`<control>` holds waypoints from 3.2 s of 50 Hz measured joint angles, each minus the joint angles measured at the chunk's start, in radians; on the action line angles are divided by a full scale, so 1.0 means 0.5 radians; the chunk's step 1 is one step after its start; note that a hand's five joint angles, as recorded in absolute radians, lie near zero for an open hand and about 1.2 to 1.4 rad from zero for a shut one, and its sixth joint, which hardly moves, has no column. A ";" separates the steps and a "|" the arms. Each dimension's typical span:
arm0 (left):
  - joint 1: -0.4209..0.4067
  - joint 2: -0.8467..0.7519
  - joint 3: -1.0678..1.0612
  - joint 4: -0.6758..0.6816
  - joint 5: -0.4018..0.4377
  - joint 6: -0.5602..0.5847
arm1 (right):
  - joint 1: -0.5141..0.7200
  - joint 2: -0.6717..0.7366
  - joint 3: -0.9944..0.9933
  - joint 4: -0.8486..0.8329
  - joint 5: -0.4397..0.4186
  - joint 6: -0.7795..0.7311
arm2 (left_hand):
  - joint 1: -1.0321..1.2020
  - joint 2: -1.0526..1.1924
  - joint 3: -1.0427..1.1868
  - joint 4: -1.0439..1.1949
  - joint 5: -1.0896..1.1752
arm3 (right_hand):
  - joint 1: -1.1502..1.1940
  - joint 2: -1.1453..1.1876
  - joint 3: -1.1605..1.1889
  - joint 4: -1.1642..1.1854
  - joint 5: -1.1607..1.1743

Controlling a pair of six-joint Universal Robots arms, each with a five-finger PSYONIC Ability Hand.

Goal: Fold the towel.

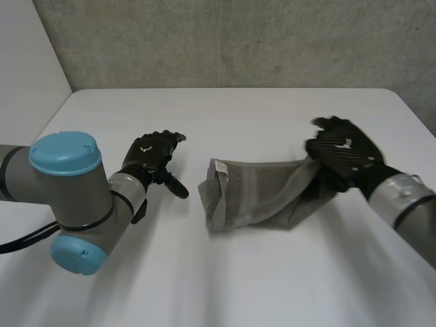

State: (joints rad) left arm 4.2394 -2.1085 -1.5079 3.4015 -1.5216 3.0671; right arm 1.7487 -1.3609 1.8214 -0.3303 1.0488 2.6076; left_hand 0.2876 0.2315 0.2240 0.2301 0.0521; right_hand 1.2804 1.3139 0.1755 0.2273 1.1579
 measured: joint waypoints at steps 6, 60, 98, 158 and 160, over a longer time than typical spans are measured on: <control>-0.002 0.027 -0.013 0.000 0.001 -0.001 | 0.324 0.132 -0.165 0.002 0.013 -0.023 | 0.000 0.000 0.000 0.000 0.000 | 0.003 0.030 0.000 0.000 0.000; -0.101 0.067 0.105 0.012 -0.012 -0.022 | 0.373 0.082 -0.276 0.529 0.148 0.662 | 0.000 0.000 0.000 0.000 0.000 | -2.373 -2.457 0.000 0.000 -2.187; -0.021 0.245 -0.136 0.034 -0.009 -0.022 | 0.912 0.475 -0.281 -0.065 0.471 0.263 | 0.000 0.000 0.000 0.000 0.000 | -0.008 -0.025 0.000 0.000 -0.032; -0.609 0.001 -0.018 -0.056 0.002 0.013 | -0.492 -0.160 0.591 0.155 -0.014 -0.296 | 0.000 -0.003 0.000 0.000 0.000 | -1.432 -1.407 0.000 0.000 -1.558; -0.609 0.024 -0.051 -0.106 0.003 0.016 | -0.488 -0.162 0.586 0.163 -0.010 -0.293 | 0.000 -0.003 0.000 0.000 0.000 | -1.764 -1.704 0.000 0.000 -1.964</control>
State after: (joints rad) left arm 3.9347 -2.0966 -1.5332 3.3484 -1.5203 3.0752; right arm 1.5049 -1.4421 2.1143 -0.2489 1.0436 2.4609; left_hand 0.2876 0.2298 0.2240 0.2301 0.0521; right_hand 0.3986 0.4617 0.1755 0.2273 0.1757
